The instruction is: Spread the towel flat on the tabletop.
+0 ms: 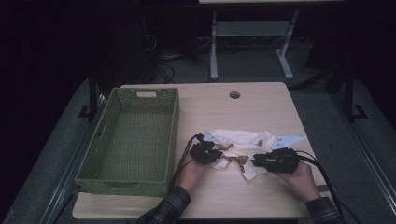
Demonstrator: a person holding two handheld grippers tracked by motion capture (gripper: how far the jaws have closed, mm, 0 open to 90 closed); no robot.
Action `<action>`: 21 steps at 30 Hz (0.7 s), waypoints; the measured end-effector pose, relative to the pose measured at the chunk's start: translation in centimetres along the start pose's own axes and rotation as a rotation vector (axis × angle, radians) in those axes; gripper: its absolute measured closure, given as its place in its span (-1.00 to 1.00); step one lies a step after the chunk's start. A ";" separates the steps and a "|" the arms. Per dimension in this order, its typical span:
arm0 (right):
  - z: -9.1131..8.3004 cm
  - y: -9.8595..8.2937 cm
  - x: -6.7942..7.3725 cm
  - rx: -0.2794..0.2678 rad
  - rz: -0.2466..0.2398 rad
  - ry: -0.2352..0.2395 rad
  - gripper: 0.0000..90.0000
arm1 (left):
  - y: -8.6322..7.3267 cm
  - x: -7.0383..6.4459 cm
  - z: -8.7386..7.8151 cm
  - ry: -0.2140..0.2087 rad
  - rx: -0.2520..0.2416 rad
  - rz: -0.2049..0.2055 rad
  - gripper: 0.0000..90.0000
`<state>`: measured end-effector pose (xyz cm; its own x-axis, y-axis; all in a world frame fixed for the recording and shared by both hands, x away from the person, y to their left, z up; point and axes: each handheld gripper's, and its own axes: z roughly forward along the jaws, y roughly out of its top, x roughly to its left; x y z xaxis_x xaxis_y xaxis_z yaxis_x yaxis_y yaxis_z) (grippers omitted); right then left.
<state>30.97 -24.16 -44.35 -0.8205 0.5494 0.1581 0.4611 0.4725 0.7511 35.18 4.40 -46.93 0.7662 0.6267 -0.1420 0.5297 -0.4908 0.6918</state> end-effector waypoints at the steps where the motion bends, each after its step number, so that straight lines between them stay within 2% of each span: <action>1: 0.1 -0.1 0.4 0.004 0.003 0.009 0.55 | 0.0 0.0 0.0 0.000 0.000 0.001 0.90; 5: 0.8 -0.3 1.7 0.026 -0.023 0.036 0.43 | 0.0 -0.1 0.0 0.001 -0.002 -0.001 0.90; 8: 1.9 -0.6 2.7 0.081 -0.038 0.036 0.38 | 0.0 -0.1 0.0 0.000 -0.005 -0.005 0.90; 9: 2.3 -0.7 2.9 0.106 -0.045 0.027 0.40 | 0.0 -0.1 0.1 0.000 -0.008 -0.003 0.90; 11: 2.8 -0.9 3.0 0.131 -0.058 0.013 0.60 | 0.0 -0.1 0.1 0.000 -0.009 -0.002 0.90; 12: 2.8 -0.9 2.8 0.128 -0.052 0.020 0.72 | 0.0 -0.1 0.1 0.000 -0.011 -0.003 0.90; 14: 2.7 -0.9 2.8 0.132 -0.060 -0.002 0.91 | 0.0 -0.1 0.1 0.000 -0.013 -0.002 0.90; 15: 2.5 -0.8 2.7 0.132 -0.064 -0.008 0.94 | 0.0 0.0 0.0 0.002 -0.003 0.011 0.90; 17: 2.1 -0.8 2.4 0.123 -0.066 -0.018 0.95 | 0.0 0.0 0.0 -0.002 -0.001 0.006 0.90; 20: 1.2 -0.7 1.6 0.097 -0.052 -0.040 0.95 | 0.0 0.0 0.0 -0.002 0.000 0.007 0.90; 21: 0.7 -0.7 1.3 0.085 -0.033 -0.051 0.96 | 0.0 0.0 0.0 -0.001 -0.002 0.007 0.90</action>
<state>29.84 -23.35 -45.13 -0.8184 0.5658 0.1002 0.4631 0.5462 0.6981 35.16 4.40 -46.96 0.7701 0.6228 -0.1381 0.5239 -0.4940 0.6939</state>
